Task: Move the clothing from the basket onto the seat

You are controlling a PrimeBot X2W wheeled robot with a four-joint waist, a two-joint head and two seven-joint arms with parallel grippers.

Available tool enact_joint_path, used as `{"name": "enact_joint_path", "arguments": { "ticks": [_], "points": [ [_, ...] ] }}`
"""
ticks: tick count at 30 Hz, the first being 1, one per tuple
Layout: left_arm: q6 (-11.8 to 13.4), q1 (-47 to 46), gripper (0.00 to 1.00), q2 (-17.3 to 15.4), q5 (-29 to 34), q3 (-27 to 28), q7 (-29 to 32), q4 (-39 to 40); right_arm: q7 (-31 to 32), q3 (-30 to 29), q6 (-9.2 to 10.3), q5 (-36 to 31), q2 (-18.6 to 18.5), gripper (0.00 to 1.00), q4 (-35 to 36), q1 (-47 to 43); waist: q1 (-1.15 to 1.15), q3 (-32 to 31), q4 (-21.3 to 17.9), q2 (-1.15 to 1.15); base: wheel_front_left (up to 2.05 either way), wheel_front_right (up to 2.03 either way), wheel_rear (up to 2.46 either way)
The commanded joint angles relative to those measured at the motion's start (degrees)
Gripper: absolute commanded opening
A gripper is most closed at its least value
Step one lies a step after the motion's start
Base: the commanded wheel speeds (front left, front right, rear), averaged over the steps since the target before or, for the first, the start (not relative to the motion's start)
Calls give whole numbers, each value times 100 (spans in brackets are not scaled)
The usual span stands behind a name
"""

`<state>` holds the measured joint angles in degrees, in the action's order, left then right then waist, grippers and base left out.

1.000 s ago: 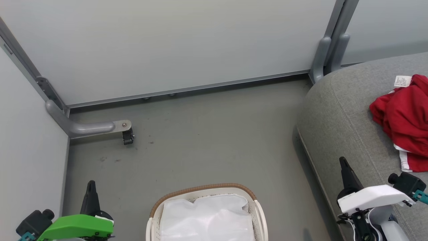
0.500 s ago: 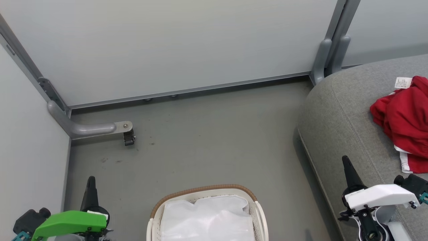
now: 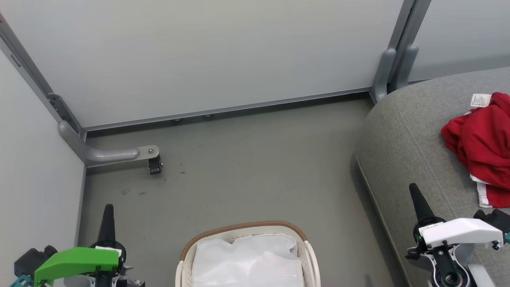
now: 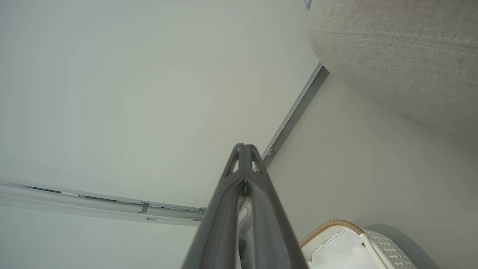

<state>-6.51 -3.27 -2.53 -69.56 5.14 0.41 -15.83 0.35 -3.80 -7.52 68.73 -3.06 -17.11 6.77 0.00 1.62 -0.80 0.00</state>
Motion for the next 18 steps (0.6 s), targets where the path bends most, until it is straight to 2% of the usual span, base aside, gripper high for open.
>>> {"name": "enact_joint_path", "arguments": {
  "ticks": [1,18],
  "points": [
    [-15,-151,0,-41,-157,20,31,58,41,-39,3,158,-19,0,77,-14,0,-4,3,0,0,0,0],
    [-54,-230,0,-46,-965,74,259,109,268,-133,4,998,-6,0,176,-41,0,-50,28,0,0,0,0]
  ]
}}
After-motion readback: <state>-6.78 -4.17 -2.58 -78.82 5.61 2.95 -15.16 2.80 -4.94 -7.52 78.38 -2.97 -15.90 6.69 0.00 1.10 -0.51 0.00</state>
